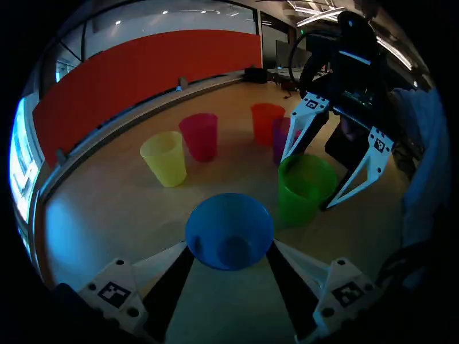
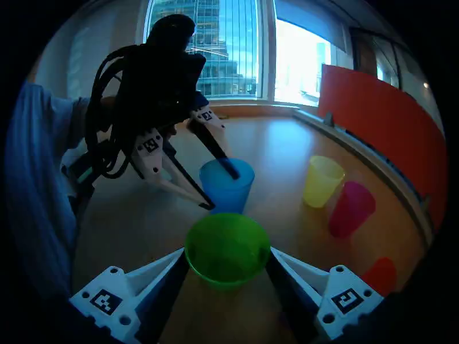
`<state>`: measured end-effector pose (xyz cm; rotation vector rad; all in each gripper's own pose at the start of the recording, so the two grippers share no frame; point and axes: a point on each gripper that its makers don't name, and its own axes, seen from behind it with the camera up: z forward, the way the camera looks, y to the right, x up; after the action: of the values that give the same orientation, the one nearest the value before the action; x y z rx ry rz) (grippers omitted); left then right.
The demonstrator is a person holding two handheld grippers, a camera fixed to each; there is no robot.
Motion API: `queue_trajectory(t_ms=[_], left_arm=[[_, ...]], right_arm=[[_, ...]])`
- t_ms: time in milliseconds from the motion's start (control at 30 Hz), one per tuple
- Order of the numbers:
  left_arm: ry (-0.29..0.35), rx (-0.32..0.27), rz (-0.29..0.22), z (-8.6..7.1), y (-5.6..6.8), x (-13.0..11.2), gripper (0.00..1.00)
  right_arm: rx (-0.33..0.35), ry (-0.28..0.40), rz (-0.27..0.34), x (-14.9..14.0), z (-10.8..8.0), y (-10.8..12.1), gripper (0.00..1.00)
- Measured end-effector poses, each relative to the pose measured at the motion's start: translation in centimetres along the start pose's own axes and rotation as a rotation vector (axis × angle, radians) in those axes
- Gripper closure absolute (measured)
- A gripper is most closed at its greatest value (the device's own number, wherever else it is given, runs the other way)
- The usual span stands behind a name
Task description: Pour water
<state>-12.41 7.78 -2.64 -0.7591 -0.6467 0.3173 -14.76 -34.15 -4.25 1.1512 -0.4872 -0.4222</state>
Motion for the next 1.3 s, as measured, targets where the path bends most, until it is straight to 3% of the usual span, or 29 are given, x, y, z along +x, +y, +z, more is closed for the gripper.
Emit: queue_trajectory(t_ms=[200, 300, 500, 1000, 1300], left_arm=[[-0.017, -0.002, 0.000, 0.0, 0.0, -0.2, 0.15], [-0.031, 0.000, -0.003, -0.1, 0.0, -0.5, 0.12], [-0.043, 0.008, -0.017, -0.4, -0.1, -0.8, 0.07], [-0.050, 0.043, -0.042, -2.9, 0.1, -1.5, 0.08], [-0.030, 0.072, -0.083, -5.0, 0.2, -1.5, 0.07]], right_arm=[[-0.003, -0.003, -0.002, -0.1, -0.2, 0.0, 0.07], [-0.010, 0.001, 0.000, 0.1, -0.4, 0.2, 0.00], [-0.015, 0.008, -0.003, 0.4, -1.0, 0.4, 0.00], [-0.052, 0.022, -0.007, 0.3, -4.0, 0.2, 0.00], [-0.087, 0.035, -0.013, -0.3, -6.5, -0.2, 0.00]])
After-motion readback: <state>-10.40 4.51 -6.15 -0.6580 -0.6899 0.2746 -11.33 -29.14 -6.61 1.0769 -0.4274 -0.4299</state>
